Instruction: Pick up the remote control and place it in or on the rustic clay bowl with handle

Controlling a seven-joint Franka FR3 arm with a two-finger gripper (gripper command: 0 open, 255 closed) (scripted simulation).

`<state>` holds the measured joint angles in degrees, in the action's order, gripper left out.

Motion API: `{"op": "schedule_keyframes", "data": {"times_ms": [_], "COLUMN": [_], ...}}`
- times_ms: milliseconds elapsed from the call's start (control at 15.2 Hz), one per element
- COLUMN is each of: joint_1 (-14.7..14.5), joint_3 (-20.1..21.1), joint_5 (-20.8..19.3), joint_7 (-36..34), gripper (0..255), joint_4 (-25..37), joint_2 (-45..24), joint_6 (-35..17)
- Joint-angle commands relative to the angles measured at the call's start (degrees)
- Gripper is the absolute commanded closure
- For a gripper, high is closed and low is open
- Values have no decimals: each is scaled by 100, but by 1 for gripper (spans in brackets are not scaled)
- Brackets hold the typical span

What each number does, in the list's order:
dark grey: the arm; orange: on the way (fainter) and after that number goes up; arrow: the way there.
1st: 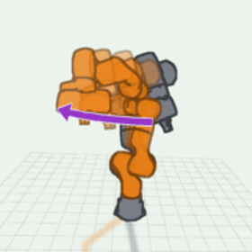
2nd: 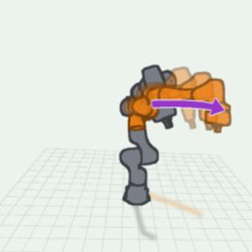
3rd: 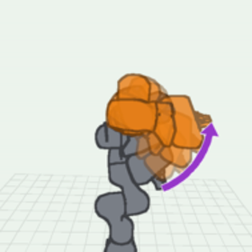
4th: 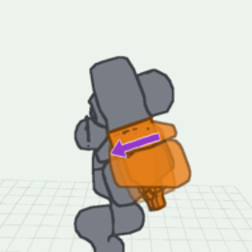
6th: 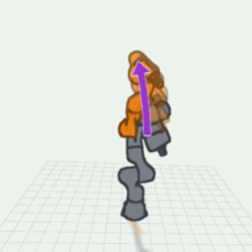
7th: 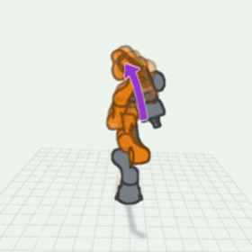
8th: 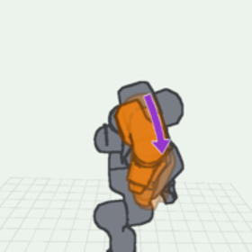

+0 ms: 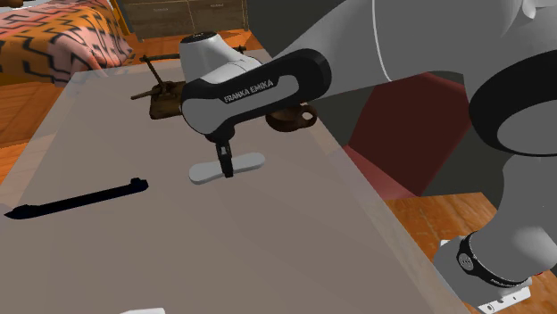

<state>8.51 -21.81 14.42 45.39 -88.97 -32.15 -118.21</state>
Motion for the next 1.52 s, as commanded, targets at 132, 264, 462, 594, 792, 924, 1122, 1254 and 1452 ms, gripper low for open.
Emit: {"op": "schedule_keyframes", "data": {"times_ms": [132,264,462,594,792,924,1122,1254,1452], "joint_1": [17,17,17,17,17,17,17,9,1], "joint_3": [18,18,18,18,18,18,18,-1,-25], "joint_5": [30,30,29,29,29,29,30,-1,-43], "joint_7": [17,17,17,17,17,18,17,-3,-33], "gripper": [0,0,0,255,255,255,255,255,255], "joint_4": [0,0,0,0,2,2,0,56,155], "joint_2": [-81,-81,-81,-81,-81,-81,-81,-15,73], "joint_6": [-79,-79,-79,-79,-78,-78,-79,38,220]}}
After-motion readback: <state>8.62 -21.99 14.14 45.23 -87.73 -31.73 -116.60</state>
